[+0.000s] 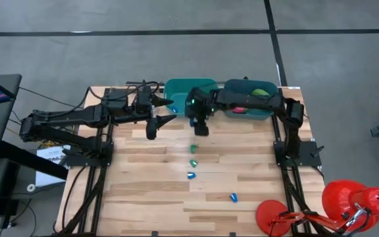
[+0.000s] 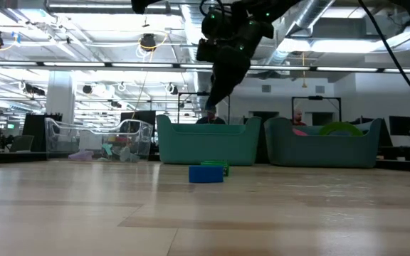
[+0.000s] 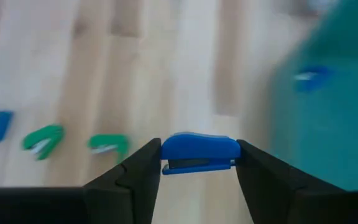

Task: Pick and place Stapler, Stapler remover, tape
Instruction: Put the blue stapler into the green bin

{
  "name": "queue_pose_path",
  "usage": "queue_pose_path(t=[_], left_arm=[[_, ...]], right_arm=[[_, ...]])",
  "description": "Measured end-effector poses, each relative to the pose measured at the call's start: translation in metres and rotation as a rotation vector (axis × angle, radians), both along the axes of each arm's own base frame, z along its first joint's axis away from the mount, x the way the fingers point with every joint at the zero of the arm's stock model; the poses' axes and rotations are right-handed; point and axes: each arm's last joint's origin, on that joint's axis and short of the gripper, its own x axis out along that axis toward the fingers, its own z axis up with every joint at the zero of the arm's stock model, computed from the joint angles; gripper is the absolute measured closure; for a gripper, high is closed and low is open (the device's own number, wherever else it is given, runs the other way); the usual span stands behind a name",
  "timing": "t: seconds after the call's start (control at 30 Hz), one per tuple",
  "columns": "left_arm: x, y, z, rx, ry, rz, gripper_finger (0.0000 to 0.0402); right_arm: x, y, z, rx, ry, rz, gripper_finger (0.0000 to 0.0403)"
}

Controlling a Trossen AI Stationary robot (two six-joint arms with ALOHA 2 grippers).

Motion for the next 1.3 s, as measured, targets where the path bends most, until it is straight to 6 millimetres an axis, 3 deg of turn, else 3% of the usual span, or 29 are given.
queue_pose_path(t=[0.33,0.63,0.9,1.17,1.3], left_arm=[[-0.018,-0.001,0.006,-0.002,0.019,0.005,0.0117],[-0.031,0.005,0.007,0.025,0.055,0.039,0.0154],[-0.032,0.006,0.007,0.026,0.055,0.044,0.0193],[-0.032,0.006,0.007,0.026,0.055,0.044,0.0209],[-0.032,0.006,0.007,0.026,0.055,0.044,0.0211]], right_arm=[[-0.022,-0.071,0.021,-0.016,-0.033,-0.177,0.0219],[-0.044,-0.115,0.024,-0.037,-0.047,-0.29,0.0227],[-0.053,-0.129,0.024,-0.037,-0.047,-0.329,0.0216],[-0.052,-0.128,0.024,-0.034,-0.048,-0.332,0.0208],[-0.052,-0.128,0.024,-0.036,-0.047,-0.329,0.0184]])
